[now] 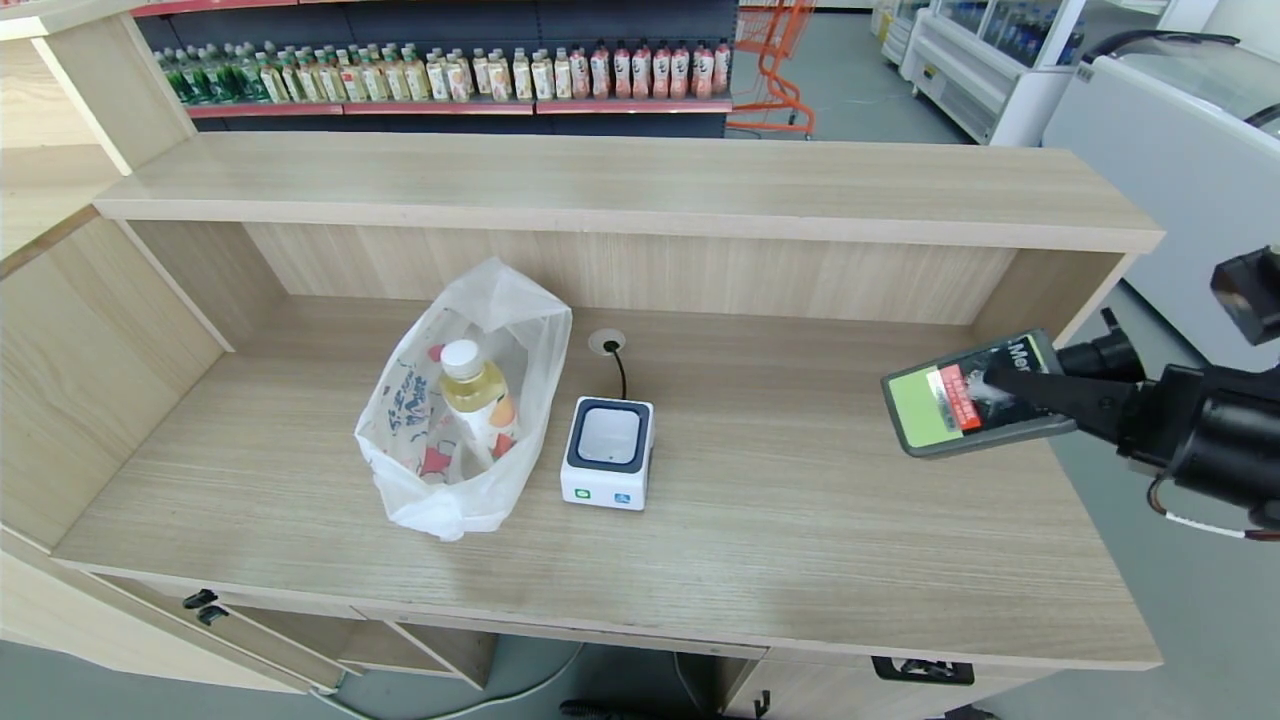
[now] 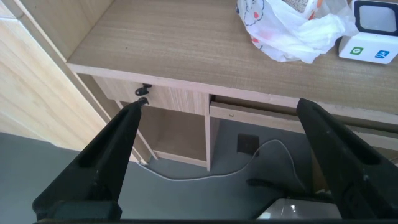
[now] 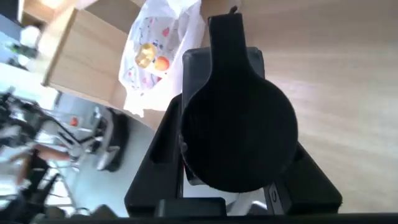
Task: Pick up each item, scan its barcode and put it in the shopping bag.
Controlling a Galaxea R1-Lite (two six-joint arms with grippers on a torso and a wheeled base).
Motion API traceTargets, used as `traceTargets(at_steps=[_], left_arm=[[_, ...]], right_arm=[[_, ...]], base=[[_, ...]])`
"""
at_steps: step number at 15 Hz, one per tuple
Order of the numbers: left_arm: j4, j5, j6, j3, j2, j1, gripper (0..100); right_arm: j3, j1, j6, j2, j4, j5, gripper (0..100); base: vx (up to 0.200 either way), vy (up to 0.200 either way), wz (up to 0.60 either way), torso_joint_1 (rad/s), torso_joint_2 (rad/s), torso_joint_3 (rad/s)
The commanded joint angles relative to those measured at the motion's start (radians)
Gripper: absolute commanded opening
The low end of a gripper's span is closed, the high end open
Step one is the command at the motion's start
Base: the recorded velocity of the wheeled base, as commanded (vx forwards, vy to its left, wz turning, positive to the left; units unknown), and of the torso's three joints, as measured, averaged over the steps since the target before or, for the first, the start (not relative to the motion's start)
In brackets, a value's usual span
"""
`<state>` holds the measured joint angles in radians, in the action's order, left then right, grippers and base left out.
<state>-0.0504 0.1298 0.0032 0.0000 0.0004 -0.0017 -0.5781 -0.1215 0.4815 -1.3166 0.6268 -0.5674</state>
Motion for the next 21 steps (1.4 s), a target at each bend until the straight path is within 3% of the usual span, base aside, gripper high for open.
traceTargets(at_steps=[1,18,21], left_arm=[[0.000,0.001,0.000,0.000,0.000,0.000,100],[0.000,0.001,0.000,0.000,0.001,0.000,100],[0.001,0.001,-0.003,0.000,0.000,0.000,100]], right_arm=[[-0.019,-0.081,0.086,-0.067,-0.015,0.038,0],[-0.029,-0.090,0.104,-0.067,-0.111,0.035,0],[-0.031,-0.092,0.103,-0.055,-0.124,0.034,0]], base=[[0.000,0.000,0.00,0.000,0.00,0.000],[0.000,0.000,0.00,0.000,0.00,0.000],[0.000,0.200,0.00,0.002,0.00,0.004]])
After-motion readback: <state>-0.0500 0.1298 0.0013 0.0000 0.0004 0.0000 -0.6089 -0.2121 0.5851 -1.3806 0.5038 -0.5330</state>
